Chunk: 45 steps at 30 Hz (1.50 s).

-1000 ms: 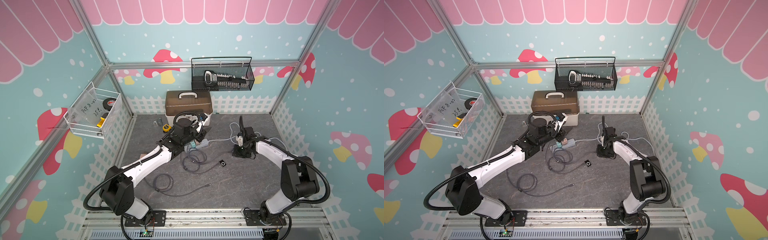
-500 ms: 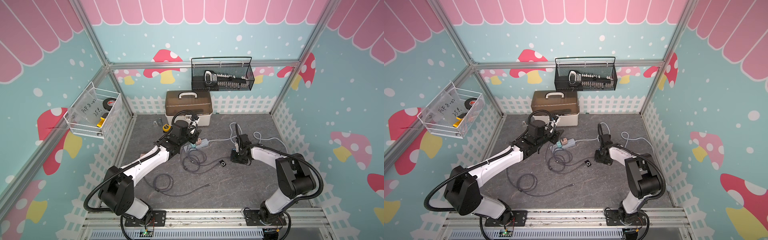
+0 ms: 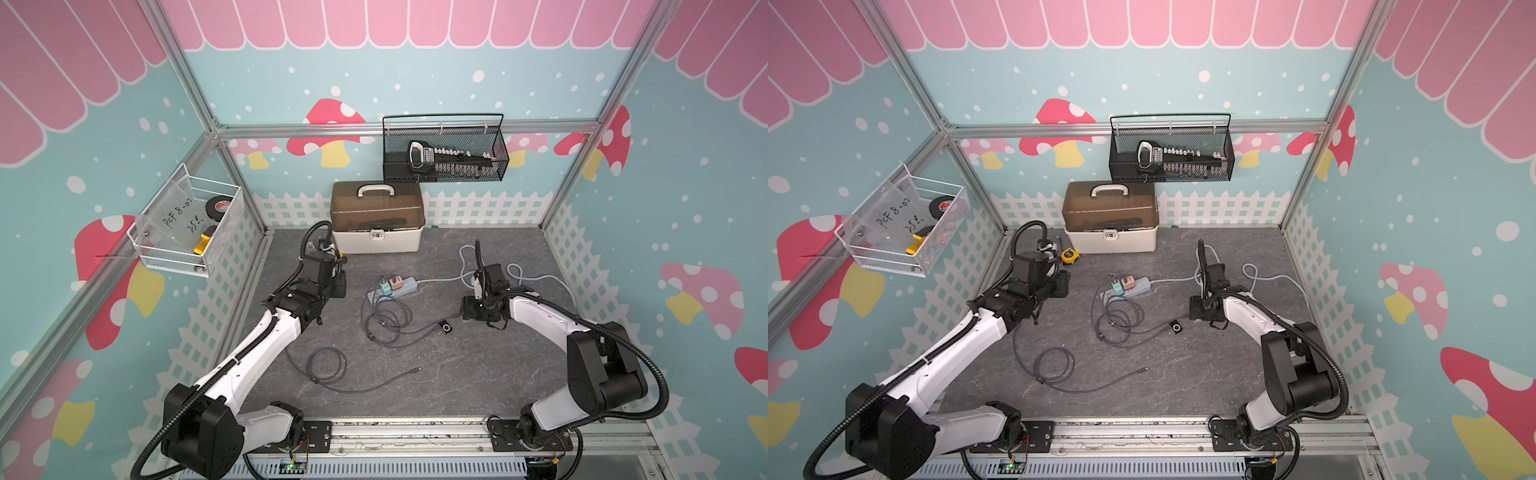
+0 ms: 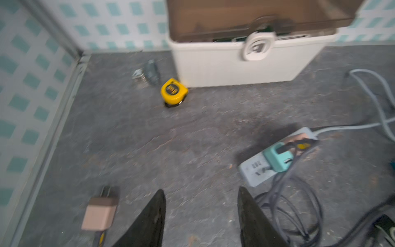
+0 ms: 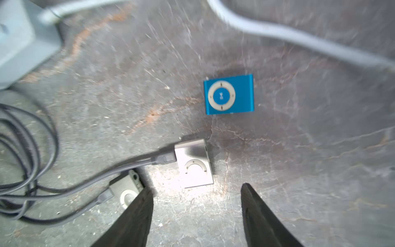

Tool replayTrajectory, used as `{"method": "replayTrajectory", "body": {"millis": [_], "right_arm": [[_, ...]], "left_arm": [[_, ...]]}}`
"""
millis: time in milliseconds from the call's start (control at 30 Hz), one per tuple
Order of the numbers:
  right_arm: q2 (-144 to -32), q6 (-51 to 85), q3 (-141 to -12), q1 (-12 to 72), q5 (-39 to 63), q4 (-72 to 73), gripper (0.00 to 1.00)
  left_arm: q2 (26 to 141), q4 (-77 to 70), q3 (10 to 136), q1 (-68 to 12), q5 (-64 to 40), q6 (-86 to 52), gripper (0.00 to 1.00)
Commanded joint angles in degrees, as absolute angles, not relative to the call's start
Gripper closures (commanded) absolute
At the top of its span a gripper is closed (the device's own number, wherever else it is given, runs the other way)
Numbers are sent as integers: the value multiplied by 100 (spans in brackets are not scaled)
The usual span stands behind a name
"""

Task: Charge mp3
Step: Place the MP3 player at the center of the board, then pick up the plug from the center of the board.

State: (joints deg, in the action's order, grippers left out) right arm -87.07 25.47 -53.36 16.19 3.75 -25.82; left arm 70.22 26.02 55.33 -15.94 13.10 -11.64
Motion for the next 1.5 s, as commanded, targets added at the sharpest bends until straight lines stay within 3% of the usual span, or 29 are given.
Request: {"method": "replayTrajectory", "body": {"millis": [0,333,500,967,1333,1467], "right_arm": [[-8378,1958,-5601,1626,252,-2769,36],[-7959,1292,-5845,1622,463,-2474,36],[-7849,1319,-5664,1625,518,-2357,36],[-7794,1283,-5656,1565,370,-2415,35],[-7988,1319,-5840,1558,369,-2486,34],[-8018,1327,-5849,1562,393,-2479,34]], "left_arm": [[6999,3313,5371,-1033,1163,-1742,48],[8053,3688,5675,442,1002,-1342,46],[8536,3749,5913,757,1007,-729,45],[10045,4211,6700,1361,346,438,43],[10556,4554,6988,1319,-276,481,44],[10569,4562,6979,940,-378,373,47]]}}
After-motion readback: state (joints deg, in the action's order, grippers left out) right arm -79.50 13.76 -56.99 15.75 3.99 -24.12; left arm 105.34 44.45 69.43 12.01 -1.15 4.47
